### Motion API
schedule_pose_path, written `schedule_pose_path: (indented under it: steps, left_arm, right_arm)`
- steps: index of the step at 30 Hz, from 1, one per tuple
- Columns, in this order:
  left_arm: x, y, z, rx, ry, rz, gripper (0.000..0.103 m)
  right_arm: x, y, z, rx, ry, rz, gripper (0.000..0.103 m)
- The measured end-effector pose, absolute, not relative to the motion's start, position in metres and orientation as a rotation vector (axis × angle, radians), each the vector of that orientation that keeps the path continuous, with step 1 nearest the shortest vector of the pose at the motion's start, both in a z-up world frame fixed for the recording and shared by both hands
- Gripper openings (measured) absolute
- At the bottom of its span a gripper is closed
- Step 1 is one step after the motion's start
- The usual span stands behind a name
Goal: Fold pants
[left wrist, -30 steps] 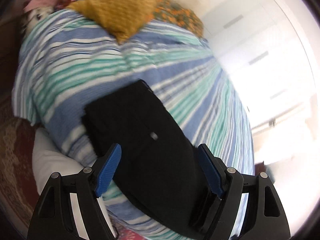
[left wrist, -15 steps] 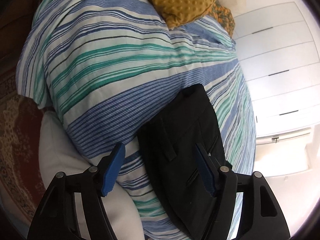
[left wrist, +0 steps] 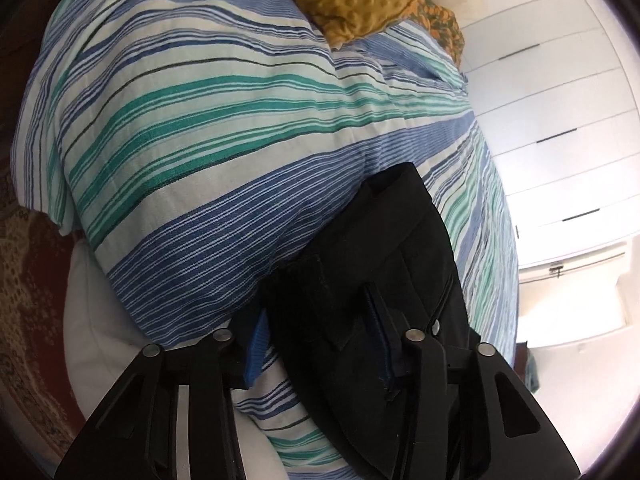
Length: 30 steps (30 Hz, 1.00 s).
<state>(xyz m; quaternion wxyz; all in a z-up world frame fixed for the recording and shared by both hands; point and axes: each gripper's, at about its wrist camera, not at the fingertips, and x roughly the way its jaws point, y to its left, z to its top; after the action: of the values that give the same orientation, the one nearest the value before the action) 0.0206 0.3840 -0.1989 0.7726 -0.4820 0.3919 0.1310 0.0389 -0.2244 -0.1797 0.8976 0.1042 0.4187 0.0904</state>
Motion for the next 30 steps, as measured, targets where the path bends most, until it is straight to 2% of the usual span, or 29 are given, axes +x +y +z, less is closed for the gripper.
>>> schedule_pose_path:
  steps: [2, 4, 10, 15, 18, 22, 24, 28, 30]
  left_arm:
    - [0.018, 0.381, -0.192, -1.018, 0.841, 0.29, 0.025]
    - [0.01, 0.38, -0.183, -1.039, 0.813, 0.276, 0.021]
    - [0.008, 0.334, -0.094, -0.916, 0.7, 0.151, 0.019]
    - [0.027, 0.221, -0.009, -0.589, 0.66, -0.037, 0.019]
    - [0.034, 0.134, 0.01, -0.43, 0.684, -0.185, 0.019]
    - [0.042, 0.014, -0.011, -0.205, 0.775, -0.328, 0.019]
    - [0.049, -0.044, -0.046, -0.09, 0.847, -0.362, 0.021]
    - [0.054, -0.124, -0.121, 0.235, 0.961, -0.355, 0.032]
    - [0.043, -0.143, -0.129, 0.35, 0.945, -0.351, 0.036]
  right_arm:
    - [0.038, -0.223, -0.179, 0.212, 0.866, 0.187, 0.103]
    - [0.038, -0.224, -0.179, 0.219, 0.869, 0.185, 0.103]
    - [0.039, -0.228, -0.179, 0.232, 0.866, 0.179, 0.103]
    - [0.04, -0.228, -0.176, 0.242, 0.854, 0.189, 0.103]
    - [0.039, -0.229, -0.172, 0.246, 0.834, 0.186, 0.103]
    - [0.035, -0.239, -0.166, 0.278, 0.801, 0.163, 0.103]
    - [0.036, -0.246, -0.165, 0.307, 0.793, 0.149, 0.103]
    - [0.036, -0.261, -0.165, 0.359, 0.782, 0.116, 0.103]
    - [0.036, -0.267, -0.163, 0.376, 0.77, 0.095, 0.103]
